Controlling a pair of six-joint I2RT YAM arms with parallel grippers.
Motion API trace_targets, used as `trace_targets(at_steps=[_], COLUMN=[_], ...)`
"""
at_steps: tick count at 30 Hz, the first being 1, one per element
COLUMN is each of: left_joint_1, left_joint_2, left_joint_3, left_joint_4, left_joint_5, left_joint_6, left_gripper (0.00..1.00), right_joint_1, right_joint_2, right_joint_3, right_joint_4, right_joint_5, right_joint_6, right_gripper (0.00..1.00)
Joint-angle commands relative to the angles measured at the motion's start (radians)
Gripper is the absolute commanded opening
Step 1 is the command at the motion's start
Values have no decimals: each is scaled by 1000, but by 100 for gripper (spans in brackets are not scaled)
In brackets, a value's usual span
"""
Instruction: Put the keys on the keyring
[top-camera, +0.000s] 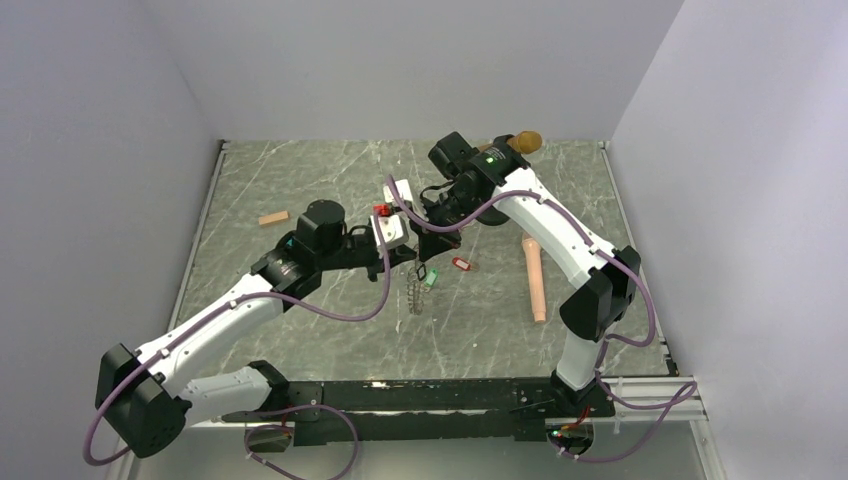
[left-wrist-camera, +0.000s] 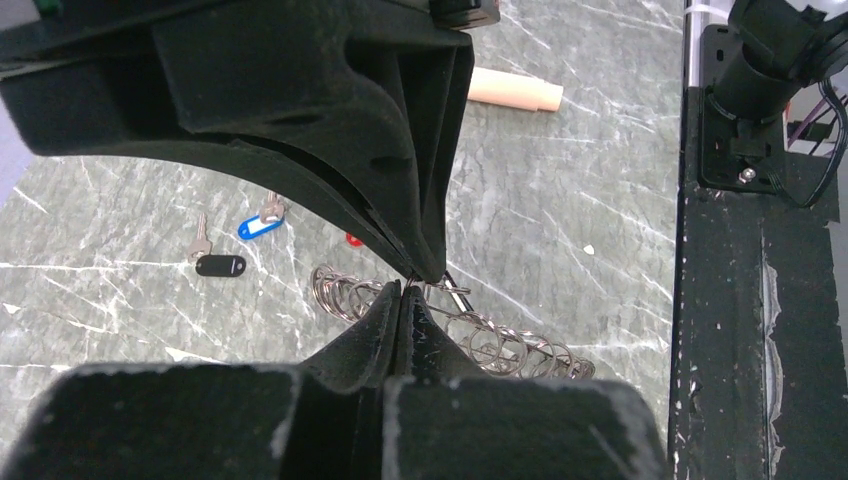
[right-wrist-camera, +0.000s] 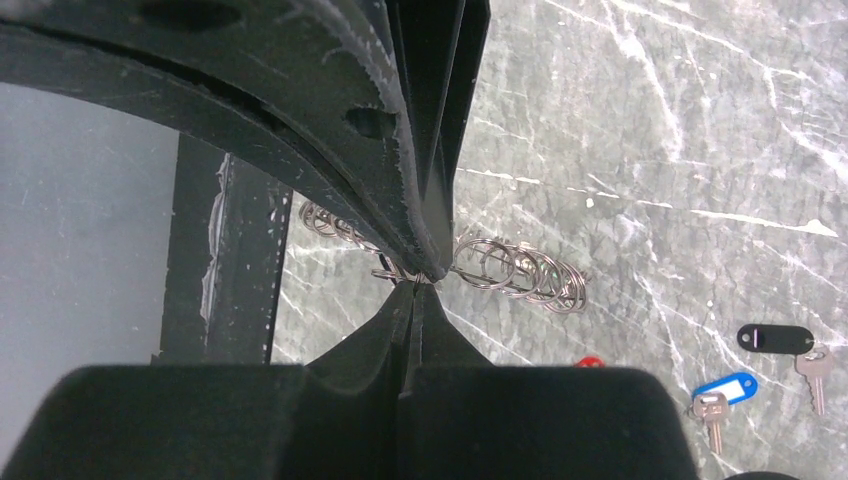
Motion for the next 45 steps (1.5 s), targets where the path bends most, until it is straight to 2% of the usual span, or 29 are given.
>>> trace_targets(at_steps=[1, 4, 10, 20, 24, 45], left_joint_1=[-4, -3, -2, -1, -2, 14], left_joint_2=[-59, -93, -122, -144, -142, -160], left_joint_3=[-32, -84, -181, -305, -341, -438], left_joint_4=[104, 228, 477, 731, 804, 1000], left_joint_5=[-18, -32, -52, -170, -210, -288], left_joint_6=[-64, -157, -395, -577, -618, -722], left_gripper=[0, 0, 0, 0, 0, 0], right_joint_1=[-3, -10, -15, -25, -26, -53], right_joint_2=[-32, -36, -37, -57, -57, -62], right_joint_3=[33, 29, 34, 14, 12, -4], right_joint_4=[9, 12, 11, 25, 29, 53], right_joint_5=[-71, -99, -141, -175, -190, -220], right_joint_6=[-3, -5, -10, -6, -3, 15], right_gripper=[1, 5, 6, 11, 14, 14])
